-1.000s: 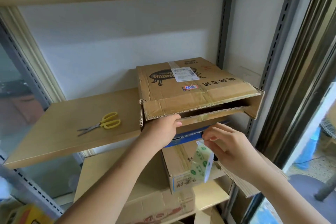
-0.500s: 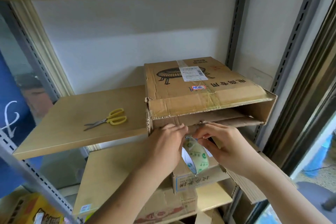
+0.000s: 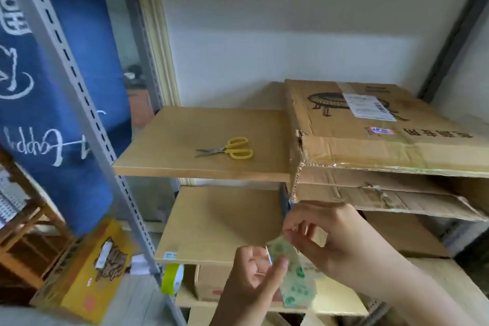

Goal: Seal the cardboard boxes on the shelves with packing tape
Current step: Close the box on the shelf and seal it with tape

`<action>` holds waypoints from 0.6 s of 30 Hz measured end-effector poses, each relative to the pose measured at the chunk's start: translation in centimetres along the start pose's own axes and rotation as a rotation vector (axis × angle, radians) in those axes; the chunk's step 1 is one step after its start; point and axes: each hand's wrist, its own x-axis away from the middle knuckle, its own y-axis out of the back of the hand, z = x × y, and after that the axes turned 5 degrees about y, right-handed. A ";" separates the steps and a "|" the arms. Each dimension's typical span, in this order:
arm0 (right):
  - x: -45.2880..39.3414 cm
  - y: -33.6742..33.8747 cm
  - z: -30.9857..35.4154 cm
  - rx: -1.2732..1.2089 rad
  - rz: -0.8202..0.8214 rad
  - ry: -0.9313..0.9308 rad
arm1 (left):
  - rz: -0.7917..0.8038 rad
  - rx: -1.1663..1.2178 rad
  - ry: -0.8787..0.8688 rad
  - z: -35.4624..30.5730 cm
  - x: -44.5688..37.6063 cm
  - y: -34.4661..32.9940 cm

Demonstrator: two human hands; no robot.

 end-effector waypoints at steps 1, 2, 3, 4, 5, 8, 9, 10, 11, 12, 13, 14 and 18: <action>-1.2 -0.8 0.6 0.007 0.016 0.011 | 0.004 0.018 0.022 0.1 0.0 0.9; -2.4 -1.7 1.1 0.021 0.024 0.019 | -0.021 0.027 0.035 0.2 -0.1 1.9; -3.8 -2.7 1.6 0.036 0.024 0.027 | -0.045 0.020 0.021 0.2 -0.4 3.0; -5.2 -3.7 2.0 0.051 0.026 0.028 | -0.075 -0.005 0.001 0.1 -0.7 4.3; -6.6 -4.6 2.4 0.070 0.031 0.027 | -0.090 -0.027 -0.028 -0.3 -0.9 5.5; -11.6 -7.3 3.1 0.168 0.003 0.022 | -0.155 0.074 -0.004 -1.4 -2.1 8.6; -13.3 -8.1 3.1 0.174 -0.016 0.017 | -0.189 0.145 0.006 -1.8 -2.7 9.6; -15.0 -8.9 2.9 0.161 -0.034 0.008 | -0.227 0.185 0.017 -2.4 -3.1 10.5; -16.7 -9.5 2.7 0.137 -0.055 -0.002 | -0.264 0.193 0.016 -2.9 -3.8 11.5; -18.4 -10.1 2.5 0.116 -0.074 -0.020 | -0.294 0.188 0.003 -3.6 -4.3 12.3; -20.0 -10.4 2.4 0.102 -0.088 -0.040 | -0.318 0.179 -0.008 -4.3 -5.0 13.0; -21.6 -10.7 2.2 0.096 -0.095 -0.058 | -0.339 0.173 -0.016 -4.9 -5.6 13.8; -25.4 -12.0 2.0 0.158 -0.052 -0.133 | -0.353 0.137 0.018 -7.0 -7.5 16.0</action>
